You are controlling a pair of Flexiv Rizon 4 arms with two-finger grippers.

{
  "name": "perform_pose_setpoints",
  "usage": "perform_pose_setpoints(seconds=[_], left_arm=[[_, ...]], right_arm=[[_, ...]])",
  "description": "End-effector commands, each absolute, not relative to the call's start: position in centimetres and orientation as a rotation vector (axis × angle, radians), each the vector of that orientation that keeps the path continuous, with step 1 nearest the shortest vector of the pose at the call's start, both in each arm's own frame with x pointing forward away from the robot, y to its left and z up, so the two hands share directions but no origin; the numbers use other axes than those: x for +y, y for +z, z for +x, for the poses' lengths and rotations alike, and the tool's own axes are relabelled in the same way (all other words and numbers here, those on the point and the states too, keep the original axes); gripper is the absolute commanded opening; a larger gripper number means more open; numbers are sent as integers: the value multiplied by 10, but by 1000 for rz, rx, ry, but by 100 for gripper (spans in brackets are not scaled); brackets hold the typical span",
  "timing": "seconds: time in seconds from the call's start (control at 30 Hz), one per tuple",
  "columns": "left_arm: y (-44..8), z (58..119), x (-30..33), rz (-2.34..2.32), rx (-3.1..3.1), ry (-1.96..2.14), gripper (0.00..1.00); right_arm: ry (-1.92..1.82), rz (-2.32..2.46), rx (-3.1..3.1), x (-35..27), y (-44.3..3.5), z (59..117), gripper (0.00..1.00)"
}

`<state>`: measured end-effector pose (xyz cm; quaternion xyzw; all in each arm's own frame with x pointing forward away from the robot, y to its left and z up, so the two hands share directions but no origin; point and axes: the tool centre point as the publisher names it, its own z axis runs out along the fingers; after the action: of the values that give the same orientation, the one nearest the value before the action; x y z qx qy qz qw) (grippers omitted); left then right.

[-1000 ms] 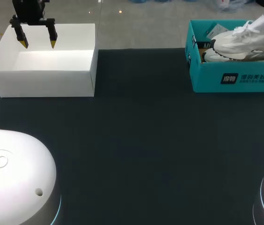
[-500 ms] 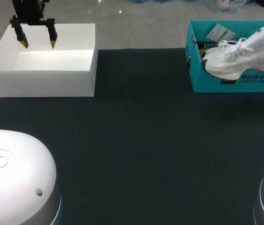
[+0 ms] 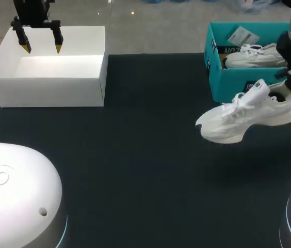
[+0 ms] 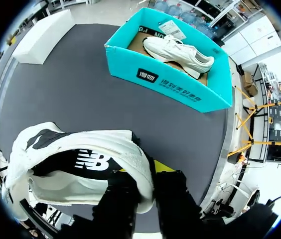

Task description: Take the shoe out of the shoebox, open the shoe tongue, remove and reinsert the insole, then place the shoe into the shoebox

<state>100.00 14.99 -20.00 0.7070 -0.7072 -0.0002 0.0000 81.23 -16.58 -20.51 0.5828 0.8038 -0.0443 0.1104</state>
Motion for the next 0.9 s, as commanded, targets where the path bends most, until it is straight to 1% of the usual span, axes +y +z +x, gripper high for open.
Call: perform_pose_setpoints(seconds=[0.03,0.2,0.9], left_arm=[[-200,1000,150,2221,-2222,0,100],[-200,1000,150,2221,-2222,0,100],[-200,1000,150,2221,-2222,0,100]], right_arm=[[9,1608,2284,-142,-216,762,0],[-21,1571,2386,-109,-236,741,0],[-21,1571,2386,-109,-236,741,0]])
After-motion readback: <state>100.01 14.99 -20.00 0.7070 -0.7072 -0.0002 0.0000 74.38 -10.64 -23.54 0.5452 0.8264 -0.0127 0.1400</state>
